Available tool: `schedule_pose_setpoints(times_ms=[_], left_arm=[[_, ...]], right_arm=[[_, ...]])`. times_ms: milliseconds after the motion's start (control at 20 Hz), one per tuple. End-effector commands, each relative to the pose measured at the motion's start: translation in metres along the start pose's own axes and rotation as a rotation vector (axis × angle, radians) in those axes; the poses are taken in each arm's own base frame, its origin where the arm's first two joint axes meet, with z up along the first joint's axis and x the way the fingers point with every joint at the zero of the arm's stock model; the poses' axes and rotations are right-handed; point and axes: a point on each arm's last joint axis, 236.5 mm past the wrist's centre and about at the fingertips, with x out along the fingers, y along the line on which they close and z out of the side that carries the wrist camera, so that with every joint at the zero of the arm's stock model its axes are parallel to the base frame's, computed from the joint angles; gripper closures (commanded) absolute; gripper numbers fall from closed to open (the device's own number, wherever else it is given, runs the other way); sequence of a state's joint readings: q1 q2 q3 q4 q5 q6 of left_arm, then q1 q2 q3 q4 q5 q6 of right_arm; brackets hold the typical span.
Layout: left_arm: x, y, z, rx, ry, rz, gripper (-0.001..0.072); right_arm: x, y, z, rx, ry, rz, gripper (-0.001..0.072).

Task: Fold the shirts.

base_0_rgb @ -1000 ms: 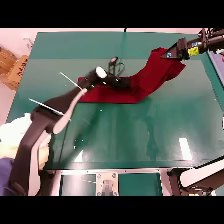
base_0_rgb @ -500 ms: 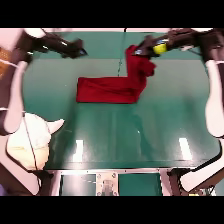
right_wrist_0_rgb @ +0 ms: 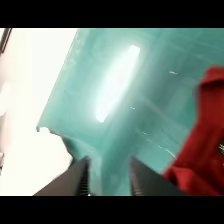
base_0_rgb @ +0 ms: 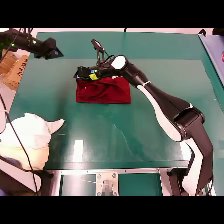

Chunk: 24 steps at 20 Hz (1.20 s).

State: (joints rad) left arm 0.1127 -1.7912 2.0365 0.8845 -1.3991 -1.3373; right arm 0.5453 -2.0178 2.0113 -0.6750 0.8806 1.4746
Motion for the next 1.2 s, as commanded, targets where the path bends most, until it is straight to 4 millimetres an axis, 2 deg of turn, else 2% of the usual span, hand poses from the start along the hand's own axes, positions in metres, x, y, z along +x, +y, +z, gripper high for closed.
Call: schedule_pose_setpoints(times_ms=[0, 100, 200, 250, 300, 400, 500, 600, 800, 850, 900, 1050, 1150], left_arm=[[-0.003, 0.014, -0.01, 0.007, 0.038, 0.036, 0.0688], [-0.003, 0.017, -0.011, 0.005, 0.043, 0.05, 0.0688], [-0.003, 0.023, -0.013, 0.005, 0.05, 0.072, 0.0688], [-0.004, 0.025, -0.014, 0.0, 0.056, 0.081, 0.0688], [-0.004, 0.026, -0.017, -0.001, 0.065, 0.085, 0.0688], [-0.005, 0.035, -0.021, -0.012, 0.085, 0.123, 0.0688], [-0.007, 0.046, -0.024, -0.022, 0.095, 0.172, 0.0688], [-0.008, 0.051, -0.025, -0.035, 0.096, 0.196, 0.0688], [-0.008, 0.052, -0.026, -0.035, 0.101, 0.198, 0.0688], [-0.008, 0.052, -0.026, -0.035, 0.103, 0.198, 0.0688], [-0.008, 0.052, -0.026, -0.034, 0.102, 0.2, 0.0688], [-0.009, 0.052, -0.029, -0.034, 0.114, 0.198, 0.0688], [-0.009, 0.051, -0.03, -0.034, 0.119, 0.197, 0.0688]], right_arm=[[-0.061, -0.045, 0.023, 0.064, 0.027, -0.051, 0.0458], [-0.12, -0.097, 0.032, 0.143, 0.061, -0.134, 0.0444], [-0.176, -0.157, 0.028, 0.217, 0.101, -0.246, 0.0437], [-0.199, -0.184, 0.023, 0.256, 0.113, -0.292, 0.0394], [-0.219, -0.21, 0.017, 0.306, 0.114, -0.324, 0.0348], [-0.242, -0.25, 0.002, 0.407, 0.105, -0.348, 0.0297], [-0.241, -0.28, -0.022, 0.484, 0.116, -0.36, 0.0289], [-0.22, -0.293, -0.045, 0.528, 0.141, -0.325, 0.0287], [-0.148, -0.278, -0.063, 0.572, 0.172, -0.208, 0.0287], [-0.149, -0.285, -0.064, 0.571, 0.17, -0.277, 0.0287], [-0.148, -0.282, -0.062, 0.555, 0.175, -0.28, 0.0288], [-0.136, -0.257, -0.051, 0.584, 0.15, -0.185, 0.0288], [-0.128, -0.251, -0.055, 0.578, 0.167, -0.181, 0.0288]])
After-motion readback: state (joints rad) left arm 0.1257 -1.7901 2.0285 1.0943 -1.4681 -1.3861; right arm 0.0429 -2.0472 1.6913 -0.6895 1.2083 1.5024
